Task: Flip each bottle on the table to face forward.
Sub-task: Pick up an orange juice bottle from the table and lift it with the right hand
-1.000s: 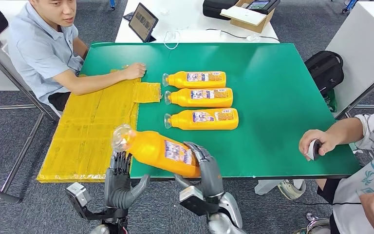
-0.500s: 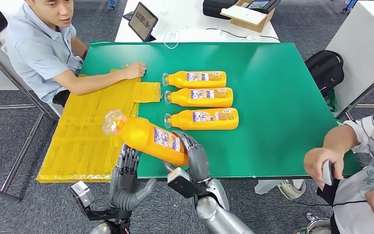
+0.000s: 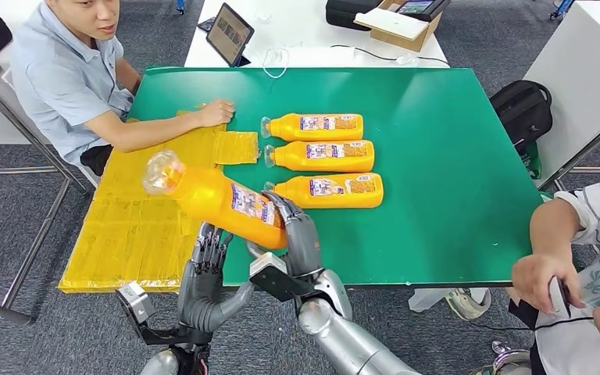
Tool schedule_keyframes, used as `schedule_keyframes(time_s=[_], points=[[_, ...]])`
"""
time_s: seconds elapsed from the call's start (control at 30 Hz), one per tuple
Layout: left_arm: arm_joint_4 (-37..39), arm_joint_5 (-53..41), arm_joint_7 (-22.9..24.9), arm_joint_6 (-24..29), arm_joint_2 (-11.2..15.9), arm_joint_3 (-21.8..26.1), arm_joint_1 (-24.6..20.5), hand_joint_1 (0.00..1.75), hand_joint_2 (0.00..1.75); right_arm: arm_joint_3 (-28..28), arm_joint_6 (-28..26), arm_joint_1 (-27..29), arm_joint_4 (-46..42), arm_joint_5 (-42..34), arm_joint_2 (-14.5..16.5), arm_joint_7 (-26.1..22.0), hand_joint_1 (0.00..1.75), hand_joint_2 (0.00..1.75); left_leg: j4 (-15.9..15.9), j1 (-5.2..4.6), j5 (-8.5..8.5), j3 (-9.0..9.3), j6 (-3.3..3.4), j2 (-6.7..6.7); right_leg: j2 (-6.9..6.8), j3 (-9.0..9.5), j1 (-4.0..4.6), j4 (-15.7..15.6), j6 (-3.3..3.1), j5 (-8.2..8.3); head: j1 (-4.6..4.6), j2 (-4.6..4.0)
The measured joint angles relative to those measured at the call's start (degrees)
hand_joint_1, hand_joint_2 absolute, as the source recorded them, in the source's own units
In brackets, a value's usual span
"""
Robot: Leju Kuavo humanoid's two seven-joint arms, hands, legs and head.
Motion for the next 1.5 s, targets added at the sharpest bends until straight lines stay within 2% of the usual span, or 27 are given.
schedule_keyframes(time_s=[0.2,0.4,0.63,0.9,1.07,1.2,1.27,1.33,1.37,1.4,1.47,1.5], points=[[0.0,-1.3,-1.7,3.5,0.0,1.2,-0.1,0.00,1.75,3.4,2.4,-0.8,0.8,-1.0,2.0,0.2,1.75,1.75,0.0,0.02,0.00,0.01,0.00,0.03,0.00,-0.02,0.01,0.0,0.00,0.00,0.00,0.00],[-0.6,-2.7,-3.5,7.5,-0.7,2.7,-0.8,0.00,1.75,6.5,4.9,-0.9,1.1,-2.1,2.8,0.0,1.75,1.75,0.0,0.01,0.00,0.00,0.00,0.03,0.00,-0.02,0.00,0.0,0.00,0.00,0.01,0.00],[-1.3,-1.3,-5.3,8.1,-1.0,3.7,-2.5,0.00,1.75,9.1,8.5,-0.7,2.7,-1.4,3.3,-0.3,1.75,1.75,0.0,0.01,0.00,0.00,0.00,0.02,-0.01,-0.03,0.00,0.0,0.00,0.00,0.01,0.00],[-1.3,-1.0,-5.5,8.1,-1.1,4.3,-2.6,0.00,1.75,10.0,9.1,-0.9,3.9,-1.1,3.3,-0.3,1.75,1.75,0.0,0.01,0.00,0.00,0.00,0.06,0.02,-0.05,0.01,0.0,0.00,0.00,0.00,0.00],[-1.2,0.3,-6.1,8.0,-1.0,4.9,-2.6,0.01,1.75,10.4,12.0,-1.9,5.3,-0.8,3.3,-0.3,1.75,1.75,0.0,0.01,0.00,0.00,0.00,0.11,0.02,-0.08,0.00,0.0,0.00,0.00,0.00,0.00],[-1.2,2.7,-6.1,6.1,-1.0,5.7,-2.6,1.44,1.75,10.5,13.7,-2.5,7.2,-0.5,3.3,-0.2,1.75,1.75,0.0,0.01,0.00,0.00,0.00,0.12,0.02,-0.08,0.00,0.0,0.00,0.00,0.01,0.00],[-1.2,3.6,-5.8,4.6,-1.0,6.0,-2.6,1.55,1.75,10.4,13.7,-2.7,8.0,-0.2,3.2,-0.1,1.75,1.75,0.0,0.01,0.00,0.00,0.00,0.13,0.02,-0.09,0.00,0.0,0.00,0.00,0.00,0.00],[-1.2,4.2,-5.6,3.8,-1.0,6.2,-2.5,1.68,1.75,10.4,13.7,-2.8,8.4,-0.1,3.2,-0.1,1.58,1.75,0.0,0.01,0.00,0.00,0.00,0.15,0.03,-0.10,0.00,0.0,0.00,0.00,-0.01,0.00],[-1.1,4.3,-5.5,3.6,-1.0,6.3,-2.5,1.75,1.75,10.4,13.7,-2.9,8.6,0.0,3.2,-0.1,1.29,1.75,0.0,0.01,0.00,-0.01,0.00,0.15,0.03,-0.11,0.00,0.0,0.00,0.00,0.00,0.00],[-1.1,4.5,-5.5,3.3,-1.0,6.4,-2.5,1.75,1.75,10.4,13.7,-2.9,8.7,0.1,3.2,-0.1,0.86,1.75,0.0,0.01,0.00,-0.01,0.00,0.16,0.03,-0.12,0.00,0.0,0.00,0.00,0.00,0.00],[-1.0,4.9,-5.4,2.6,-1.0,6.6,-2.6,1.75,1.75,10.4,13.7,-3.0,8.9,0.3,3.2,-0.2,0.15,1.75,0.0,0.01,0.00,-0.01,0.00,0.16,0.03,-0.13,0.00,0.0,-0.01,0.00,0.00,0.00],[-1.0,5.3,-5.3,1.9,-1.0,6.7,-2.6,1.75,1.75,10.4,13.7,-2.9,9.0,0.6,3.2,-0.2,0.01,1.75,0.0,0.01,0.00,-0.01,0.00,0.16,0.03,-0.13,0.00,0.0,-0.01,0.00,-0.01,0.00]])
